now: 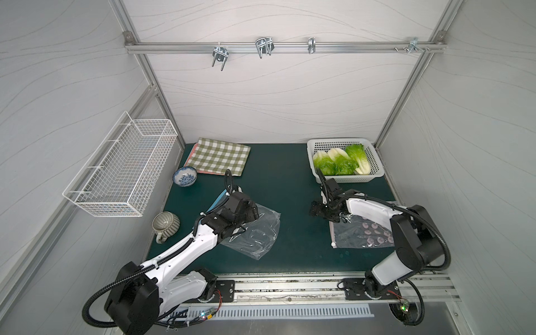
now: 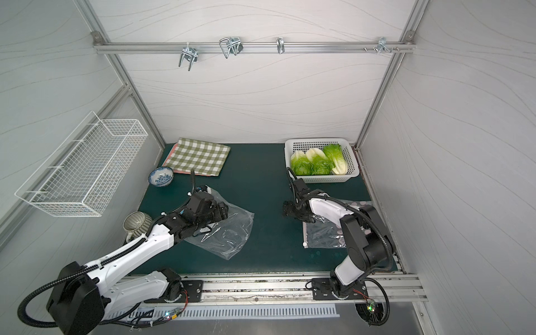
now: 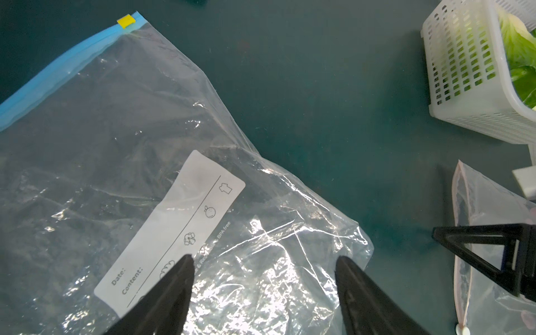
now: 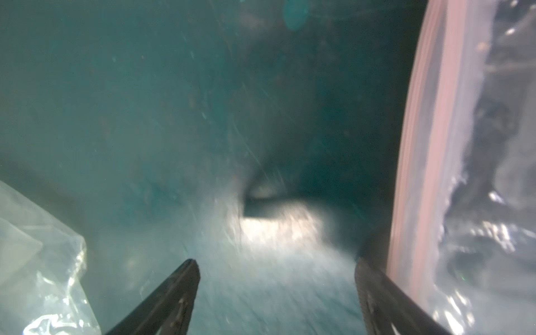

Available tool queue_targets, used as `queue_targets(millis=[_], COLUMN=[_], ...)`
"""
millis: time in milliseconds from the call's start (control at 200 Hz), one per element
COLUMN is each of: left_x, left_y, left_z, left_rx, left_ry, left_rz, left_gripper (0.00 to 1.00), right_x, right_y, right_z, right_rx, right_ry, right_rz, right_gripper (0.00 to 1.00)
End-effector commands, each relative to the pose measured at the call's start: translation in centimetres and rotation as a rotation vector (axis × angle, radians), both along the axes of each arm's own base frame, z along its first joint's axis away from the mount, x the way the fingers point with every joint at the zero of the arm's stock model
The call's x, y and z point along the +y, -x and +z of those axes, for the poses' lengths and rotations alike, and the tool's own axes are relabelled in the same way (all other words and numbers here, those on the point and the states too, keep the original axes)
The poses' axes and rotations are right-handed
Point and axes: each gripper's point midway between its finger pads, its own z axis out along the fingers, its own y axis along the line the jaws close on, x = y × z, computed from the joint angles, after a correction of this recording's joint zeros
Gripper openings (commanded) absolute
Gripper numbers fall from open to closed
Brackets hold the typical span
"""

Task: Put the chinese cabbages into a zipper bag and zip it
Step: Move the zipper food storage bag to the center of the board, then move the basket to the center of the board.

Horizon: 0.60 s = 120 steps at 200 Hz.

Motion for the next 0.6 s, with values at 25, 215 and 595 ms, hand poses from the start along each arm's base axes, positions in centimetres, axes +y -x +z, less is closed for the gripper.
queue_targets(millis=[25, 215, 595], left_x=[0.6, 0.6, 0.7], left_y=[-0.5, -0.1, 1.2], left_z=[1.5, 1.8, 1.6], left_rx=[-0.06, -0.044, -0.004], left_ry=[-0.006, -0.012, 0.016], left_rz=[0.032, 0.019, 0.013], left_gripper=[0.79, 0.78, 0.78], right_x=[1.3, 0.5, -0.1], right_y=[-0.2, -5.4, -18.0], right_z=[6.1, 12.9, 13.4], right_rx=[-0.088, -0.278, -0.428], right_ry=[-0.018, 0.05, 0.226], right_rz=[0.128, 0.099, -0.001], right_gripper=[0.86, 0.72, 0.58])
